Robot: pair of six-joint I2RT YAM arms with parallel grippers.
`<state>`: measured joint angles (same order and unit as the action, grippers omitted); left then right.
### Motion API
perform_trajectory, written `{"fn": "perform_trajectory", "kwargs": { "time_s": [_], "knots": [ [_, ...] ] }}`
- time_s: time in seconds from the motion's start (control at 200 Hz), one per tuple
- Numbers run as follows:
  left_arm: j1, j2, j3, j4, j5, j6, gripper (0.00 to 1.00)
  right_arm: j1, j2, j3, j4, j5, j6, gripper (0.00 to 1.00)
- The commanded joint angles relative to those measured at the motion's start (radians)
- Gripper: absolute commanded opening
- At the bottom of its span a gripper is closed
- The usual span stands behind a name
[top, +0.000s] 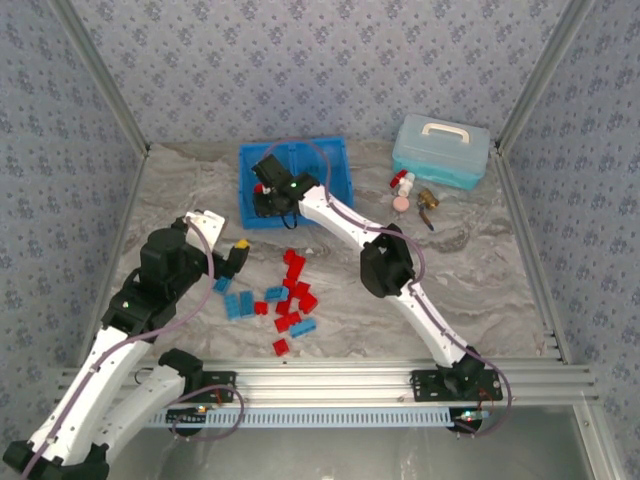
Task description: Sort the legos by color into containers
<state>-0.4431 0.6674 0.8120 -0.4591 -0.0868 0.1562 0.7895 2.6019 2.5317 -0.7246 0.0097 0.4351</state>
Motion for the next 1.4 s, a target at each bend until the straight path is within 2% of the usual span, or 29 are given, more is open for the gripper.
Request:
{"fn": "perform_trajectory", "kwargs": {
  "time_s": [0.0, 0.1, 0.155, 0.32, 0.435, 0.535, 0.635, 0.705, 0.814, 0.924, 1.024, 1.134, 1.279, 1.394],
  "knots": [
    [0.010, 0.005, 0.001, 0.031, 0.056, -0.003, 0.99, -0.018, 0.034, 0.072, 0.029, -0.044, 0.074, 0.38],
    [0.014, 0.008, -0.003, 0.029, 0.076, -0.004, 0.99, -0.016, 0.039, 0.101, 0.019, -0.061, 0.088, 0.49],
    [0.015, 0.010, -0.005, 0.031, 0.080, -0.002, 0.99, -0.015, 0.029, 0.109, 0.013, -0.063, 0.085, 0.52],
    [0.029, 0.015, -0.009, 0.028, 0.085, -0.001, 0.99, -0.022, -0.041, 0.108, -0.036, -0.081, 0.080, 0.50],
    [0.035, 0.029, -0.010, 0.027, 0.091, -0.029, 0.99, -0.017, -0.168, 0.073, -0.082, -0.087, 0.048, 0.50],
    [0.035, 0.079, 0.027, 0.006, 0.143, -0.106, 0.99, -0.013, -0.335, -0.068, -0.090, -0.063, 0.020, 0.50],
    [0.032, 0.161, 0.065, 0.000, 0.238, -0.253, 0.99, -0.013, -0.570, -0.324, -0.046, -0.020, -0.017, 0.54],
    [0.009, 0.220, 0.071, 0.001, 0.249, -0.351, 0.99, -0.013, -0.757, -0.562, 0.030, 0.024, -0.047, 0.58],
    [-0.065, 0.304, 0.059, 0.015, 0.182, -0.434, 0.99, -0.026, -1.020, -0.891, 0.119, 0.115, -0.052, 0.72],
    [-0.120, 0.434, 0.078, -0.001, 0.168, -0.486, 0.99, -0.062, -1.206, -1.099, 0.152, 0.142, -0.011, 0.90],
    [-0.154, 0.580, 0.117, -0.037, 0.158, -0.528, 0.99, -0.094, -1.283, -1.202, 0.128, 0.147, 0.025, 1.00],
    [-0.210, 0.722, 0.154, -0.053, 0.069, -0.549, 0.99, -0.117, -1.330, -1.275, 0.129, 0.145, 0.055, 1.00],
    [-0.234, 0.869, 0.187, -0.025, 0.018, -0.579, 0.96, -0.128, -1.350, -1.304, 0.129, 0.142, 0.062, 1.00],
    [-0.253, 0.963, 0.218, 0.004, 0.003, -0.578, 0.86, -0.136, -1.350, -1.306, 0.098, 0.148, 0.056, 1.00]
  ]
}}
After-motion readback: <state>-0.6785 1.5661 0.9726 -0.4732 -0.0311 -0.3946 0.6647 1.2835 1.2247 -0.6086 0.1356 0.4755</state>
